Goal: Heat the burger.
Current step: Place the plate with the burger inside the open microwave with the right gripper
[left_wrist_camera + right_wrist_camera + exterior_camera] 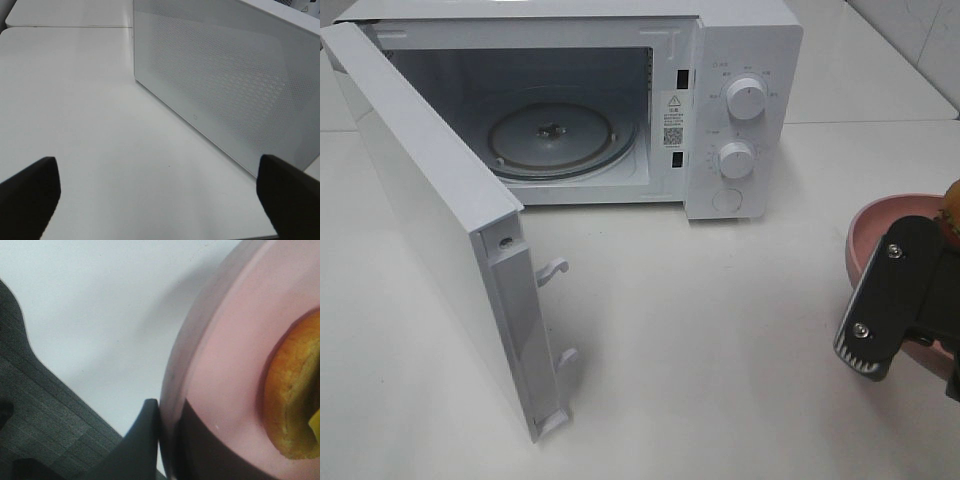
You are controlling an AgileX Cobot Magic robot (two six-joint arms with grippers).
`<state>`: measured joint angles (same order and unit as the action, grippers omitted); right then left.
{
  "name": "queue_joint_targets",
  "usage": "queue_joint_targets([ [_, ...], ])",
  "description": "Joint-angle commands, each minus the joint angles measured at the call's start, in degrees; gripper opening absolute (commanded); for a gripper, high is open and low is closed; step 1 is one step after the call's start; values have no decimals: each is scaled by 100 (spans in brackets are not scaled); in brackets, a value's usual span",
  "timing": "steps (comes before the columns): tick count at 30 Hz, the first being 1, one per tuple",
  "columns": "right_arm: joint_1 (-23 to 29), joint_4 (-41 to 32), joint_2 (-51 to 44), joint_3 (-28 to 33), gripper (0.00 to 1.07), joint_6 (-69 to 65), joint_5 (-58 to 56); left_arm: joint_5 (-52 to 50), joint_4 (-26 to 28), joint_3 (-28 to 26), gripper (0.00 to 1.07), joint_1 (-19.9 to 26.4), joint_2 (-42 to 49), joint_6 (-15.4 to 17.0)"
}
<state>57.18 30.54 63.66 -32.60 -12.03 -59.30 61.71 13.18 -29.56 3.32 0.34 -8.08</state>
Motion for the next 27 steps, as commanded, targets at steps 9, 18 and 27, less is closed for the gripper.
queue_joint_targets([
  [9,0,413,-29,0,3,739,275,-29,46,6,100,-11,80,-6],
  [18,0,773,-29,0,3,980,596,-29,46,6,100,-11,80,-6],
  [27,0,796,-29,0,4,1879,1043,-29,46,6,100,-11,80,-6],
])
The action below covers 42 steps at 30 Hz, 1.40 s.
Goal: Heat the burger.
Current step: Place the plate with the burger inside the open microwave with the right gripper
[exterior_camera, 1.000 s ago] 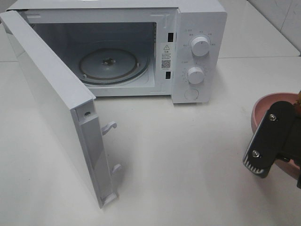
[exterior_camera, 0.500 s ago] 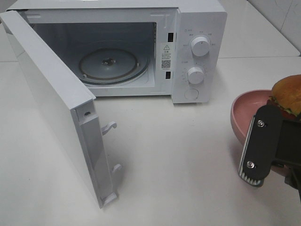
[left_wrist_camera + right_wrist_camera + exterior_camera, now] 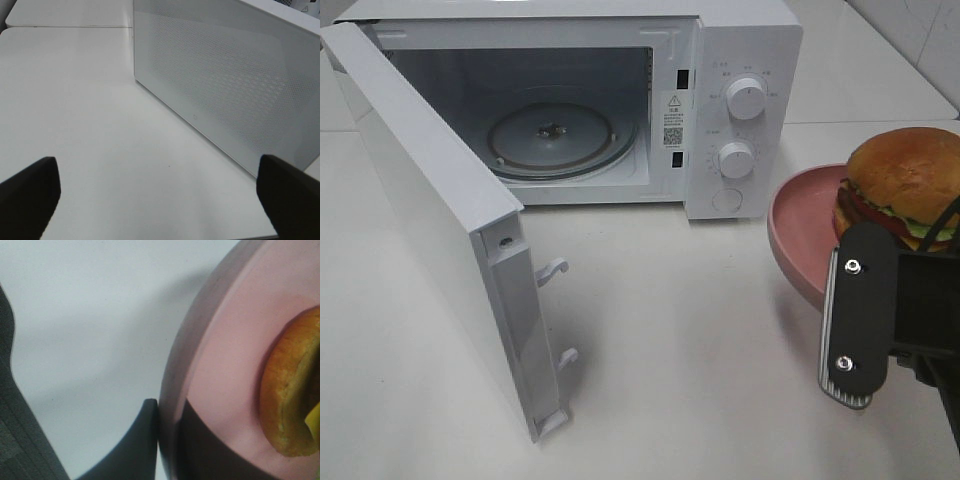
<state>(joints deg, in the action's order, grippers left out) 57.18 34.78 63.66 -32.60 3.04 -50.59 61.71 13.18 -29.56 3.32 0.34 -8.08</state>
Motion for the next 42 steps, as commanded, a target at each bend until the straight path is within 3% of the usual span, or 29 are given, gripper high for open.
queue_joint_targets([
  [1,0,367,-29,0,4,504,218,-29,46,6,100,-11,80,-6],
  [28,0,367,-29,0,8,2979,1358,-29,46,6,100,-11,80,-6],
  [42,-17,-223,-29,0,8,4137,1822,-29,46,6,100,-11,80,-6],
])
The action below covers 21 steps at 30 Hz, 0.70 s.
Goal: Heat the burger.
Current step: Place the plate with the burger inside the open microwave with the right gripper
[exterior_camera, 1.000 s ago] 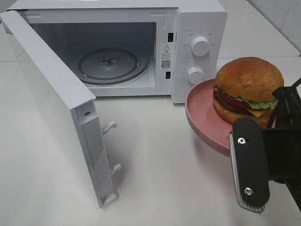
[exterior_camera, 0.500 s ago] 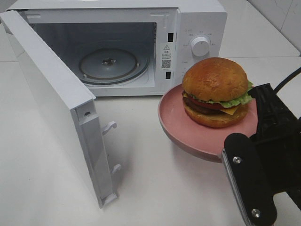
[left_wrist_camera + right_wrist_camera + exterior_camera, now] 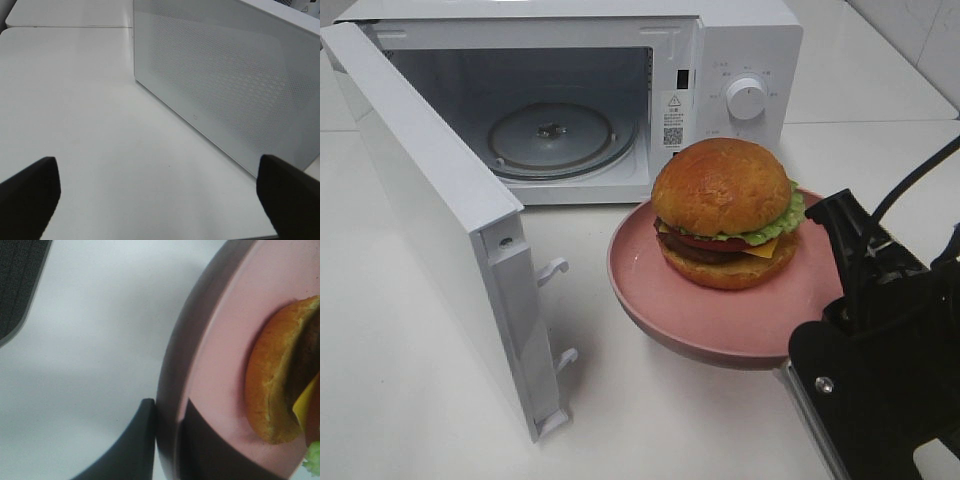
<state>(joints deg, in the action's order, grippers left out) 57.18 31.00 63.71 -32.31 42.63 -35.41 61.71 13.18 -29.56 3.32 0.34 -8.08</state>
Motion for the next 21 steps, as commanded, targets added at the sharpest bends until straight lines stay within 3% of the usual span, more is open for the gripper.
queue_joint_targets([
  [1,-17,155,-34,-29,8,178,304,-29,46,6,100,-11,80,-6],
  [6,-722,-103,-34,-29,0,751,573,-29,46,6,100,-11,80,-6],
  [21,-1558,-1713,-34,-29,0,2790,1301,-29,46,6,100,-11,80,-6],
])
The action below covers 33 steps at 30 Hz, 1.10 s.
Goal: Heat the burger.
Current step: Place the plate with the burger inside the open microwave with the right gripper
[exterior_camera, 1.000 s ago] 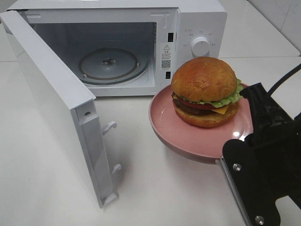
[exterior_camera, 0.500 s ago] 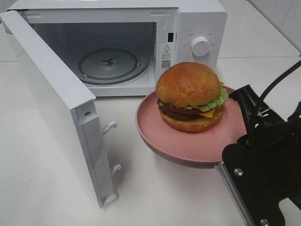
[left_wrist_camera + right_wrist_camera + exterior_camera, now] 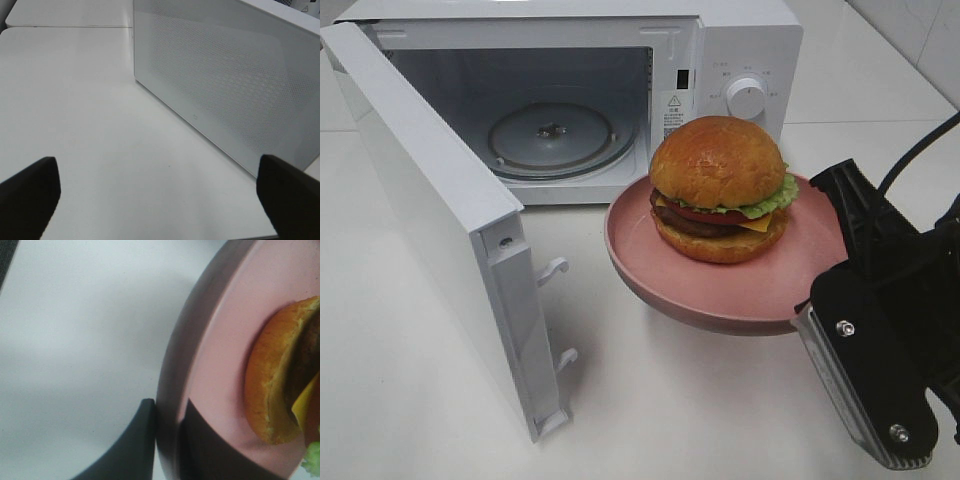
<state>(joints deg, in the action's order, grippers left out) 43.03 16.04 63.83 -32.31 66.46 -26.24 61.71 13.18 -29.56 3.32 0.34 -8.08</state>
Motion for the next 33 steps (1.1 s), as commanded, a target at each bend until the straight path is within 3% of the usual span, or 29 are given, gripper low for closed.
queue_joint_targets([
  [1,-143,-218,-46,-29,0,407,384,-29,46,6,100,-11,80,-6],
  [16,-630,-1828,23,-40,0,2149,470,-34,46,6,100,-11,80,0],
  [33,-630,-882,34,-40,0,2103,1152,-34,46,6,100,-11,80,0],
])
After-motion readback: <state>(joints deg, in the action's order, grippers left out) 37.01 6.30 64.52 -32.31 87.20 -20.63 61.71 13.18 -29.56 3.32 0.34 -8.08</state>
